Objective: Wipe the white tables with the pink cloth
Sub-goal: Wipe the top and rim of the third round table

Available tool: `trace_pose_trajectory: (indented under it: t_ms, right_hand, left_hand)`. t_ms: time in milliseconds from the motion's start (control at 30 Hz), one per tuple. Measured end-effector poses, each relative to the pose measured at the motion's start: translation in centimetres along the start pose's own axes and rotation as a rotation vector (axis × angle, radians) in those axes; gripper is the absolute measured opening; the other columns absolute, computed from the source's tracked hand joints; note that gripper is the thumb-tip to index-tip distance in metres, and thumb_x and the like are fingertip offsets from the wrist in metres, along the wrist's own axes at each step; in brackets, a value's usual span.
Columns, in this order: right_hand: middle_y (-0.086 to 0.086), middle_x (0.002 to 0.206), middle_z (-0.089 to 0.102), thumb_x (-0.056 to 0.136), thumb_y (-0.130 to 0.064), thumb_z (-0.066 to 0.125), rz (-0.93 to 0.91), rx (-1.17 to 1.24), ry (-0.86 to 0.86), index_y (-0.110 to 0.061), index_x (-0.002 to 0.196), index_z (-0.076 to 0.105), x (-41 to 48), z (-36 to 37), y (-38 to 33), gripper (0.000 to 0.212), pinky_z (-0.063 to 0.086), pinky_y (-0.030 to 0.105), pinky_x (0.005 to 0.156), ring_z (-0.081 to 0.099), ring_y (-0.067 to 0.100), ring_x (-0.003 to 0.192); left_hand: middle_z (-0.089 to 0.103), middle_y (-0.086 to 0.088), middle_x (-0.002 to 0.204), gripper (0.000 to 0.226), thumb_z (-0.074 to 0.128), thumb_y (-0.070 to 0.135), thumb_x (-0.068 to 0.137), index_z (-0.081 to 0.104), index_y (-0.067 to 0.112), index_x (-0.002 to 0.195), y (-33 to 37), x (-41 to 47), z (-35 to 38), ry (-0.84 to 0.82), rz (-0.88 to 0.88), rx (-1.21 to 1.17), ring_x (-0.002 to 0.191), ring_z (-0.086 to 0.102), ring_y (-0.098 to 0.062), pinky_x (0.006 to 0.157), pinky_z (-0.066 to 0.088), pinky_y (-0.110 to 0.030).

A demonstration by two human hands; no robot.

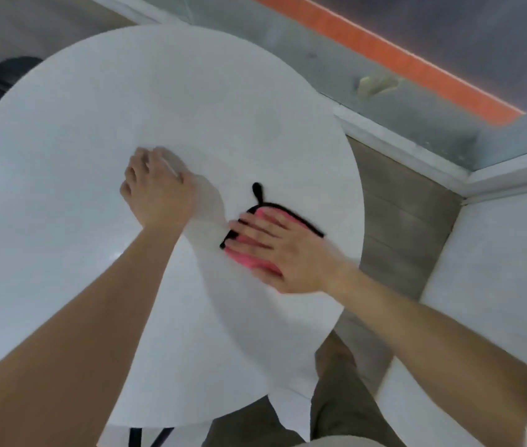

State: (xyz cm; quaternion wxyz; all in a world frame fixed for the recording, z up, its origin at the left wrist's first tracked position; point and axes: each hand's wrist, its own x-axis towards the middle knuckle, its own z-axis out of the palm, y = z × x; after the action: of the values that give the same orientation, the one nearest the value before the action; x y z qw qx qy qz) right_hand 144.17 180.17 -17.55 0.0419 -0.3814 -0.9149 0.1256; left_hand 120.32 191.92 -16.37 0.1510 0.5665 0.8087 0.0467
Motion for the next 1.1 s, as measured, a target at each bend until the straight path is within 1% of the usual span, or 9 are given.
trace_pose_trajectory:
  t_ms: [133, 233, 367, 467, 533, 700, 800, 967, 1100]
  right_hand:
    - [0.008, 0.180, 0.021, 0.115, -0.048, 0.028, 0.575, -0.159, 0.135, -0.022, 0.173, 0.025, 4.2, -2.2, 9.9, 0.063, 0.011, 0.052, 0.136, 0.016, 0.027, 0.168]
    - [0.015, 0.179, 0.022, 0.113, -0.044, 0.028, 0.886, -0.092, 0.256, -0.017, 0.172, 0.026, 8.7, -1.2, 5.1, 0.065, 0.010, 0.056, 0.135, 0.017, 0.033, 0.167]
    - [0.016, 0.179, 0.021, 0.114, -0.035, 0.037, 0.216, 0.005, 0.090, -0.015, 0.171, 0.030, 8.1, 2.0, -11.3, 0.061, 0.010, 0.058, 0.134, 0.012, 0.033, 0.168]
    - [0.008, 0.181, 0.019, 0.115, -0.039, 0.038, -0.177, 0.028, -0.047, -0.021, 0.172, 0.027, 6.0, 2.4, -11.7, 0.061, 0.011, 0.055, 0.135, 0.008, 0.028, 0.169]
    - [0.004, 0.180, 0.021, 0.114, -0.043, 0.039, -0.183, -0.019, -0.045, -0.027, 0.173, 0.025, 7.1, 1.8, -6.3, 0.063, 0.011, 0.052, 0.136, 0.013, 0.026, 0.168]
    - [0.007, 0.181, 0.018, 0.112, -0.053, 0.023, 0.520, -0.147, 0.074, -0.025, 0.174, 0.021, 11.9, -2.6, 10.2, 0.068, 0.007, 0.050, 0.136, 0.013, 0.026, 0.168]
    - [0.014, 0.180, 0.018, 0.112, -0.045, 0.024, 0.639, -0.112, 0.163, -0.019, 0.173, 0.023, 13.8, -1.8, 5.2, 0.067, 0.010, 0.056, 0.135, 0.014, 0.032, 0.167]
    - [0.013, 0.181, 0.013, 0.114, -0.036, 0.033, -0.088, 0.024, -0.059, -0.019, 0.173, 0.025, 9.1, 2.6, -14.2, 0.062, 0.007, 0.056, 0.134, 0.003, 0.032, 0.169]
    - [0.007, 0.178, 0.029, 0.110, -0.039, 0.043, -0.262, 0.038, 0.015, -0.026, 0.169, 0.038, 10.1, 2.1, -7.5, 0.061, 0.015, 0.052, 0.134, 0.020, 0.027, 0.167]
  left_hand:
    - [0.047, -0.008, 0.162, 0.056, 0.069, 0.031, 0.100, 0.054, 0.016, 0.151, -5.1, -2.2, -3.6, -0.112, 0.146, -0.134, 0.152, 0.040, -0.033, 0.123, 0.039, -0.054]
    - [0.045, -0.008, 0.165, 0.071, 0.081, 0.035, 0.092, 0.051, 0.020, 0.154, -9.2, -5.1, -5.2, -0.136, 0.070, -0.099, 0.155, 0.037, -0.033, 0.125, 0.036, -0.056]
    - [0.033, -0.002, 0.170, 0.112, 0.098, 0.048, 0.070, 0.039, 0.025, 0.163, -13.2, -8.3, -6.9, -0.280, -0.057, -0.066, 0.158, 0.030, -0.032, 0.124, 0.037, -0.058]
    - [0.011, -0.001, 0.178, 0.146, 0.102, 0.061, 0.053, 0.019, 0.033, 0.169, -14.6, -10.7, -7.2, -0.397, -0.082, 0.029, 0.165, 0.013, -0.029, 0.127, 0.032, -0.059]
    - [-0.004, -0.003, 0.181, 0.161, 0.104, 0.065, 0.046, 0.005, 0.038, 0.171, -14.7, -11.7, -6.8, -0.416, -0.078, 0.103, 0.168, 0.001, -0.029, 0.130, 0.026, -0.059]
    - [-0.007, -0.006, 0.181, 0.172, 0.099, 0.078, 0.036, -0.002, 0.038, 0.170, -14.5, -12.5, -5.9, -0.340, -0.057, 0.174, 0.169, -0.001, -0.030, 0.126, 0.034, -0.060]
    - [-0.007, -0.003, 0.182, 0.173, 0.098, 0.080, 0.035, -0.004, 0.040, 0.170, -14.4, -12.5, -6.4, -0.341, -0.069, 0.200, 0.169, -0.001, -0.027, 0.125, 0.036, -0.059]
    - [-0.009, -0.003, 0.182, 0.173, 0.094, 0.084, 0.037, -0.004, 0.039, 0.172, -13.9, -12.6, -6.8, -0.352, -0.071, 0.229, 0.169, -0.002, -0.026, 0.123, 0.038, -0.059]
    - [-0.011, -0.002, 0.182, 0.175, 0.096, 0.081, 0.036, -0.005, 0.039, 0.171, -13.3, -12.3, -6.8, -0.365, -0.086, 0.252, 0.169, -0.004, -0.024, 0.122, 0.041, -0.057]
